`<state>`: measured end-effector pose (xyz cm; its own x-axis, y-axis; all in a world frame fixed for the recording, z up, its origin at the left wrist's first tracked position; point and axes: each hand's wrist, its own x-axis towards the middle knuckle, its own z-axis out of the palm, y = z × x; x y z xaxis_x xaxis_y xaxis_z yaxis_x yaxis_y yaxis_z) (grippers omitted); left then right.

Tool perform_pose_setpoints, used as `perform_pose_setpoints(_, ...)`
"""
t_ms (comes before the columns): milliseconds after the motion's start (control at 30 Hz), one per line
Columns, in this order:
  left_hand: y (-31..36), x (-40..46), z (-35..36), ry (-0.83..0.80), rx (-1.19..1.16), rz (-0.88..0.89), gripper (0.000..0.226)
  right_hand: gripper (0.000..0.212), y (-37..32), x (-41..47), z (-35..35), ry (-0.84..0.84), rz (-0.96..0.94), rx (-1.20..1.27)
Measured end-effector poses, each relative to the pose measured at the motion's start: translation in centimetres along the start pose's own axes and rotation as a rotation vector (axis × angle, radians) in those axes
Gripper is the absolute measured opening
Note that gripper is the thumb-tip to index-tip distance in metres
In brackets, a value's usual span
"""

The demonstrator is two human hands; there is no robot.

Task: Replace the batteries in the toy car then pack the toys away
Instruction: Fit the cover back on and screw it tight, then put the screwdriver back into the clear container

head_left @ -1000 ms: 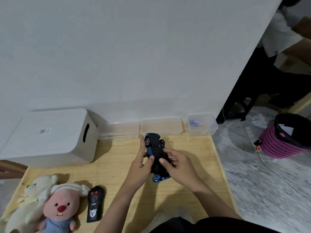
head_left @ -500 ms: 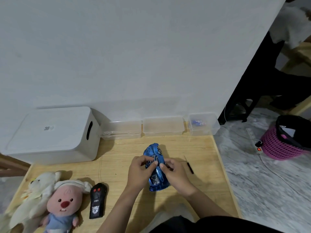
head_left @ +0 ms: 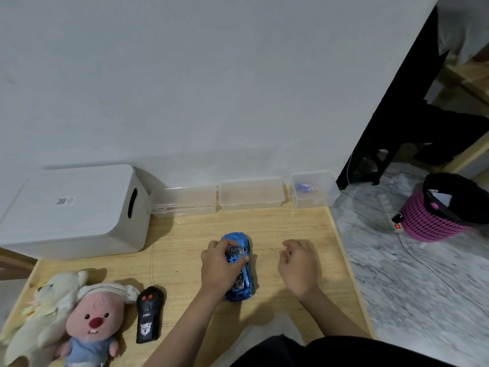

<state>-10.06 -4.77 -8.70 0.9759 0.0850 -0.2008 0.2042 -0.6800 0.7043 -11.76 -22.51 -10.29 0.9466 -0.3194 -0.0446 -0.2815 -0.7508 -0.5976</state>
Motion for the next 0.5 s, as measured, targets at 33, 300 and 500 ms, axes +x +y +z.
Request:
perform_pose_setpoints(33, 0.0, 0.0, 0.0, -0.007, 0.003, -0.009, 0.042, 0.03, 0.5, 0.2, -0.1, 0.013, 0.018, -0.069)
perform_pose_setpoints(300, -0.7, 0.6, -1.6, -0.012, -0.032, 0.014, 0.056, 0.015, 1.5, 0.8, 0.5, 0.003, 0.139, -0.172)
perform_pose_setpoints(500, -2.5, 4.4, -5.6, 0.238, 0.11, 0.105, 0.039, 0.015, -2.0, 1.4, 1.1, 0.066, 0.057, -0.011)
